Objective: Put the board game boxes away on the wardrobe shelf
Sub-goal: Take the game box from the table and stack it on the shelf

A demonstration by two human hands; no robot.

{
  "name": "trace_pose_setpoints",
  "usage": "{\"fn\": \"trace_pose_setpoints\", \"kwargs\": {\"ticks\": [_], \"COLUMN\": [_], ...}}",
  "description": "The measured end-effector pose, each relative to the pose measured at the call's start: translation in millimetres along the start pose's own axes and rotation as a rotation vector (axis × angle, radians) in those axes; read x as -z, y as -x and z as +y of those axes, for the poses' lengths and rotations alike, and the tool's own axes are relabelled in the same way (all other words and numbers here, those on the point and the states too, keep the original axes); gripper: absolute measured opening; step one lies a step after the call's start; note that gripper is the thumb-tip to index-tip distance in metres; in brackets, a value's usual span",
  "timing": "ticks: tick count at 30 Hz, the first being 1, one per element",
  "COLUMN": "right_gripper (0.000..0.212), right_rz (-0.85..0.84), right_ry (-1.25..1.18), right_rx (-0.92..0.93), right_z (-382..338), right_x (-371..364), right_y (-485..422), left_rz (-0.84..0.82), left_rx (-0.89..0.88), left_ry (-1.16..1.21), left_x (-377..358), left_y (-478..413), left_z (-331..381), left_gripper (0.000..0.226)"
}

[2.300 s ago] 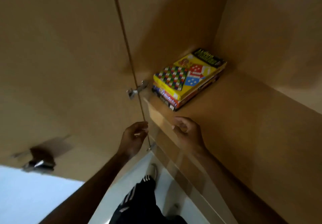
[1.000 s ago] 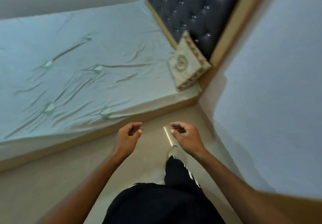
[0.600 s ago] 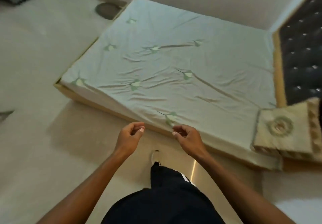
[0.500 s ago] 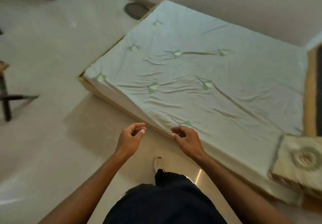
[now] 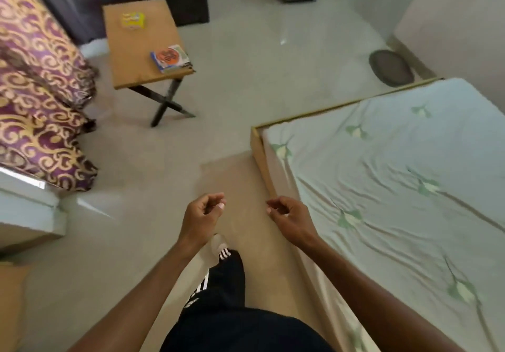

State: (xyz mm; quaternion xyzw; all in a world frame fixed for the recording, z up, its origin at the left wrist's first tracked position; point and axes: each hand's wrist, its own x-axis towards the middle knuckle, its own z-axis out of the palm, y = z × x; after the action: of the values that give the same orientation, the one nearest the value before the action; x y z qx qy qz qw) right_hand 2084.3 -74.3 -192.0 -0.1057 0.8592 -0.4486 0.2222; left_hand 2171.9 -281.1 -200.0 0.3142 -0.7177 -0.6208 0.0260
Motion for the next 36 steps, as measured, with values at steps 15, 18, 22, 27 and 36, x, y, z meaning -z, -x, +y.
{"fn": "trace_pose_setpoints", "kwargs": {"ticks": [15,18,22,27,36], "right_gripper": [0.019,0.018,0.021,0.022,0.021], "right_rz": [-0.15,-0.181,-0.212,-0.3,-0.256], "right_ry": [-0.013,0.009,0.021,0.077,0.097], "right_rx": [0.172,0.188,0.195,0.167,0.026], "right_z": [-201,-225,-265,-321,-372], "right_x": [-84,-99,-122,-143,-213], "right_y": [-344,-419,-538,-671,-870], "left_rz": [0.211,0.229,0.282,0.347,0.298], "left_rx": [-0.019,0.003,0.029,0.084,0.151], "left_ry": [0.131,0.109,0.065,0.073,-0.018], "left_x": [149,171,205,241,300], "left_y": [-303,-371,-481,-593,-798], "left_z": [93,99,120,160,181], "left_gripper": [0.019,0.021,0.02,0.021,0.016]}}
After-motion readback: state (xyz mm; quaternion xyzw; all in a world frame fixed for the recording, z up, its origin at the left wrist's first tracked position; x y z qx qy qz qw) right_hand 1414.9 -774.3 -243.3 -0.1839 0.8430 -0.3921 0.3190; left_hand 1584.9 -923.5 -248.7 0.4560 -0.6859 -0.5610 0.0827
